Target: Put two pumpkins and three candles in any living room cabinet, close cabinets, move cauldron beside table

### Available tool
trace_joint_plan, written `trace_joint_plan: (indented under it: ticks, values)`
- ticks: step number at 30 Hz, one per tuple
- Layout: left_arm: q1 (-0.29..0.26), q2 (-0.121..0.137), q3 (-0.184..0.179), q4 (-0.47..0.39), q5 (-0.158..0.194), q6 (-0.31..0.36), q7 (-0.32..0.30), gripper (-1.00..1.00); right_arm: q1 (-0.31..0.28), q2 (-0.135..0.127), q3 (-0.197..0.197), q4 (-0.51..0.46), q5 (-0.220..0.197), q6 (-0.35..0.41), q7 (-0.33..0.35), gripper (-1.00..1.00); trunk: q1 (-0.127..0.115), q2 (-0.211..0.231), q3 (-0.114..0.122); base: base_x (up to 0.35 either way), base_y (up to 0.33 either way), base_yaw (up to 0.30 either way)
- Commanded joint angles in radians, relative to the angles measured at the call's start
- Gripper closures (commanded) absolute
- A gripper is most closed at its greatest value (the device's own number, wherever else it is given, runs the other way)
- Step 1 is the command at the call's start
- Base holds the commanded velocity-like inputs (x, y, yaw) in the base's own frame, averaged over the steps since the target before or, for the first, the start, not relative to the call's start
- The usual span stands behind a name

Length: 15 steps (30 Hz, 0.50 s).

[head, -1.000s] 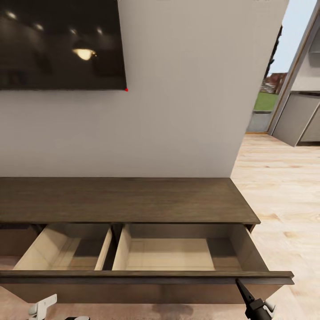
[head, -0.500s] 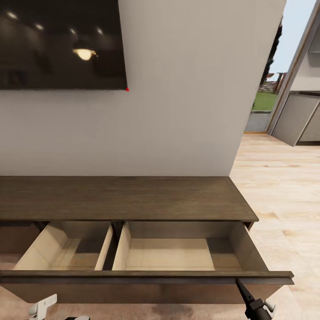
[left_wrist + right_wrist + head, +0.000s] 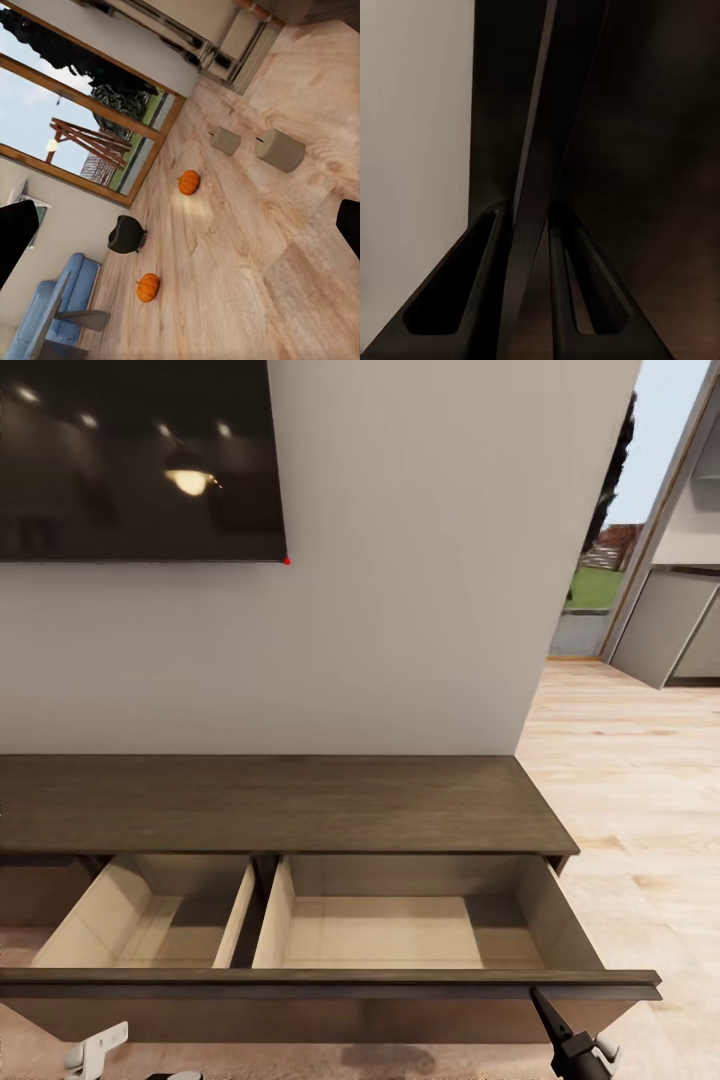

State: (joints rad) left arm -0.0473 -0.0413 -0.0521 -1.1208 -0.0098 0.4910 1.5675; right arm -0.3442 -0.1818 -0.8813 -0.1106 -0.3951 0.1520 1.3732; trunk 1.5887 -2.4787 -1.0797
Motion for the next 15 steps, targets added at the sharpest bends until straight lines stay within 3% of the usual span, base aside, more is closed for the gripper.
trace_joint_plan:
  ticks: [1,15]
  values:
    - [0.000,0.000,0.000,0.000,-0.001,0.011,0.003,-1.00,0.001,0.000,0.013,0.002,-0.005,0.012,-0.022,1.00,0.000,0.000,-0.001,-0.046,0.000,0.000]
    - [0.000,0.000,0.000,0.000,-0.001,-0.004,0.003,-1.00,0.001,-0.001,0.013,0.002,-0.005,0.011,-0.022,1.00,0.000,0.000,-0.001,-0.016,0.000,0.000]
